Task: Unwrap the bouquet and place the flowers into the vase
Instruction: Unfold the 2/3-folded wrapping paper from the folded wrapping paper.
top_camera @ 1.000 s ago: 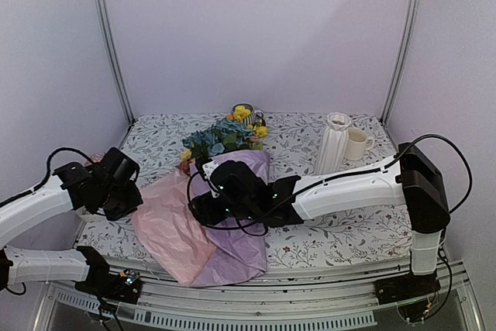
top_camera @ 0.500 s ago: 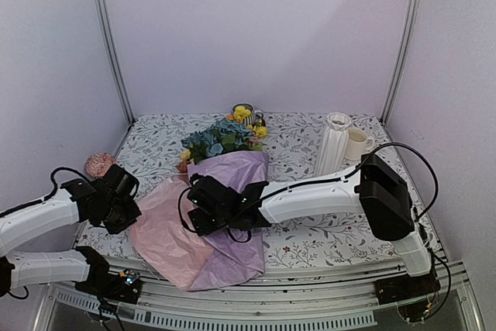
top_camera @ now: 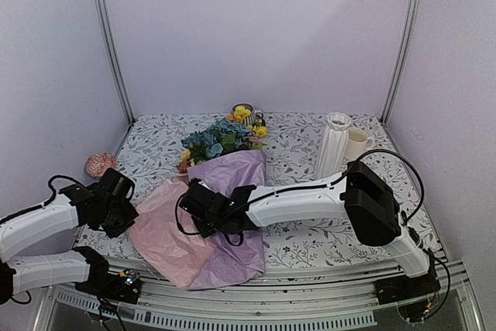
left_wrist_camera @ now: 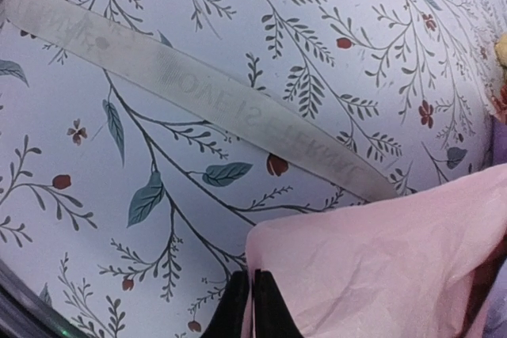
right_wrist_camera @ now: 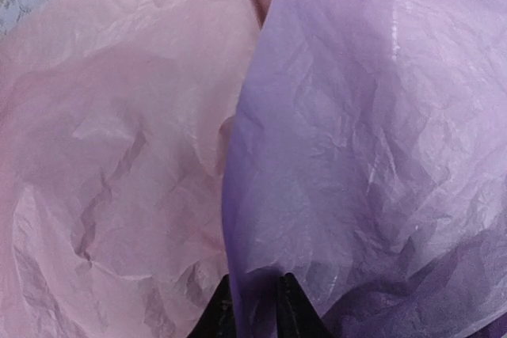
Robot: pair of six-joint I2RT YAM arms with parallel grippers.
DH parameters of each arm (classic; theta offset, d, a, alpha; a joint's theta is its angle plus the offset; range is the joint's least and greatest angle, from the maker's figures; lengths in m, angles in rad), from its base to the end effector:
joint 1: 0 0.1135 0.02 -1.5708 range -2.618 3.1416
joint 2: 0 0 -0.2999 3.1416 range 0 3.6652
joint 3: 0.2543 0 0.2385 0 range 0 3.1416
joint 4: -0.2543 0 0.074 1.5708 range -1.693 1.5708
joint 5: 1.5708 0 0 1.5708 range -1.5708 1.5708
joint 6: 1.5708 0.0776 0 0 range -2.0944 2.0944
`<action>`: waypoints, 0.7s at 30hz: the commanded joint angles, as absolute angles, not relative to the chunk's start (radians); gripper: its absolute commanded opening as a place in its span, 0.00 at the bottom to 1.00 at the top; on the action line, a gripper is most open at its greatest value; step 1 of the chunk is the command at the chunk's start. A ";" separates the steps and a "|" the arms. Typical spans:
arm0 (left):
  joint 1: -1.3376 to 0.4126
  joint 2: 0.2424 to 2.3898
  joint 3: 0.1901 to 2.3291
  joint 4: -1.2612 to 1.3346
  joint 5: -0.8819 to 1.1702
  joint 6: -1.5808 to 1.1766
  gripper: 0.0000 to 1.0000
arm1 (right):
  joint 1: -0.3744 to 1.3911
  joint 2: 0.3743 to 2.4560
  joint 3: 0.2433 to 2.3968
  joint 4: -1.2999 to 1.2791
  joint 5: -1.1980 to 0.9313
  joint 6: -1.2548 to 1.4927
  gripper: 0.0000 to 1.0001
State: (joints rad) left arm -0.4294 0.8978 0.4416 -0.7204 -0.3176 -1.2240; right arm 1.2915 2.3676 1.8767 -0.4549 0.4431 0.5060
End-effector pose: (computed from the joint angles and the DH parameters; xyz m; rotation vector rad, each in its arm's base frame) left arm 0.1223 -0.0294 0.1638 -1.1006 2.4046 -0.1016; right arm 0.1838 0.5201 0.1504 -0.7585 2.2881 0.2707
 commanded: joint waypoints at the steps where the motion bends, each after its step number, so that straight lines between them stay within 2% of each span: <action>1: -0.414 0.873 0.429 -0.710 -0.314 -1.222 0.06 | 1.298 2.292 1.851 -0.430 0.491 0.502 0.14; 6: -0.413 0.875 0.438 -0.714 -0.329 -1.211 0.06 | 1.299 2.197 1.766 -0.368 0.520 0.494 0.05; 13: -0.411 0.858 0.443 -0.722 -0.339 -1.218 0.10 | 1.298 2.004 1.592 -0.292 0.606 0.507 0.04; 17: -0.411 0.832 0.455 -0.741 -0.353 -1.224 0.22 | 1.295 1.882 1.458 -0.268 0.686 0.546 0.04; 21: -0.410 0.799 0.500 -0.800 -0.394 -1.233 0.46 | 1.290 1.758 1.316 -0.276 0.746 0.624 0.04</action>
State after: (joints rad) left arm -0.4225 0.8295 0.4480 -0.7414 -0.3416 -1.2270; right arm 1.2911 1.8629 1.4216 -0.2871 0.6449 0.5434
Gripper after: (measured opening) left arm 0.375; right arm 0.037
